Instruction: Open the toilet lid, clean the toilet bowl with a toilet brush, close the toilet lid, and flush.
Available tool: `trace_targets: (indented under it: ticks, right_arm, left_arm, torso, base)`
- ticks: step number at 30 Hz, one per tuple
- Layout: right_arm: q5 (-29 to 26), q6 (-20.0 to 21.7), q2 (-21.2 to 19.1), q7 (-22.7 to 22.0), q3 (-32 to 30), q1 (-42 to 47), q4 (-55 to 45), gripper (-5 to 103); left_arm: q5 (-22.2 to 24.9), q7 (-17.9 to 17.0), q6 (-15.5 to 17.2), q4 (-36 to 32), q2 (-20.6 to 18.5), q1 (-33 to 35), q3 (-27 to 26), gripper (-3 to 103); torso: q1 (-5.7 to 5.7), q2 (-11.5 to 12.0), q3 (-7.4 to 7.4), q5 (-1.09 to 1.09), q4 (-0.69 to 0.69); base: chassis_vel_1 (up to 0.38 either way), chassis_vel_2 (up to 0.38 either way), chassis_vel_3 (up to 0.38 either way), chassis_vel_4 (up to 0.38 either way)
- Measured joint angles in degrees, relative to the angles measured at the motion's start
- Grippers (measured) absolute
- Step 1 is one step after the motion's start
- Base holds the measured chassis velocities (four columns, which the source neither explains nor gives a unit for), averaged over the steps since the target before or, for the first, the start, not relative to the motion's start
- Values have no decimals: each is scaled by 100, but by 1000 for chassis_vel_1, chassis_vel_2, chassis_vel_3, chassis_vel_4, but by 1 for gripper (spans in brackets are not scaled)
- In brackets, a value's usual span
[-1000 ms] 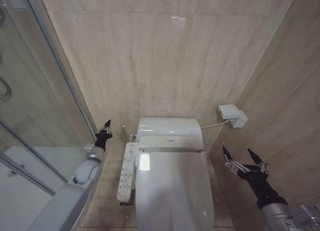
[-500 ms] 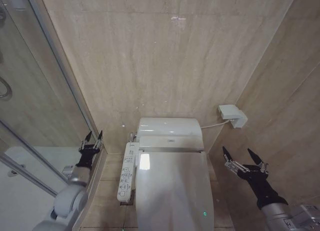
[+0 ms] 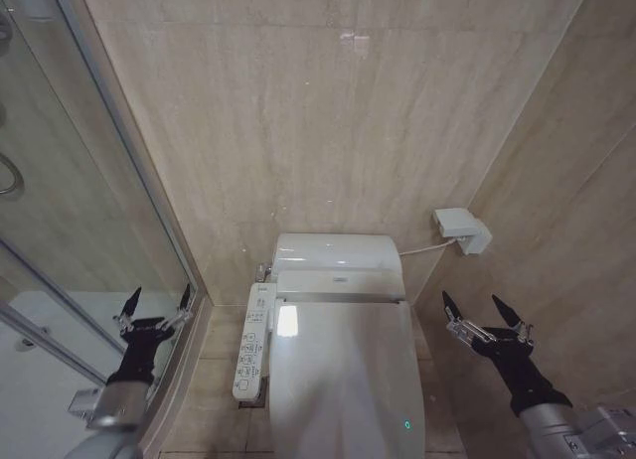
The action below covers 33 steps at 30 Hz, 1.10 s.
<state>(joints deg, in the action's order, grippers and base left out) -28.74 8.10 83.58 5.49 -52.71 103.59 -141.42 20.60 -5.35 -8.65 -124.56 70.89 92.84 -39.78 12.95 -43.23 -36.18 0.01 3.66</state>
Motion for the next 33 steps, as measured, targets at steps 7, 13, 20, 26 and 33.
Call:
trace_targets:
  ticks: [7,13,20,26,33]
  right_arm:
    - [0,0,0,0,0,0,0,100]
    - [0,0,0,0,0,0,0,100]
    - [0,0,0,0,0,0,0,100]
    - [0,0,0,0,0,0,0,100]
    - [0,0,0,0,0,0,0,100]
  left_arm:
    - [-322,-25,18,-657,270,601,-94,100]
    - [-403,-34,15,-797,365,739,-89,100]
    - [-539,-33,15,-878,446,797,-26,100]
    - [-592,-38,12,-996,473,887,-43,100]
    - [-558,-32,-33,-1106,514,955,30,100]
  torso:
    - [1,0,0,0,1]
    - [1,0,0,0,1]
    - [1,0,0,-1,1]
    - [1,0,0,0,1]
    - [1,0,0,-1,1]
  base:
    - [0,0,0,0]
    - [0,0,0,0]
    - [0,0,0,0]
    - [0,0,0,0]
    - [0,0,0,0]
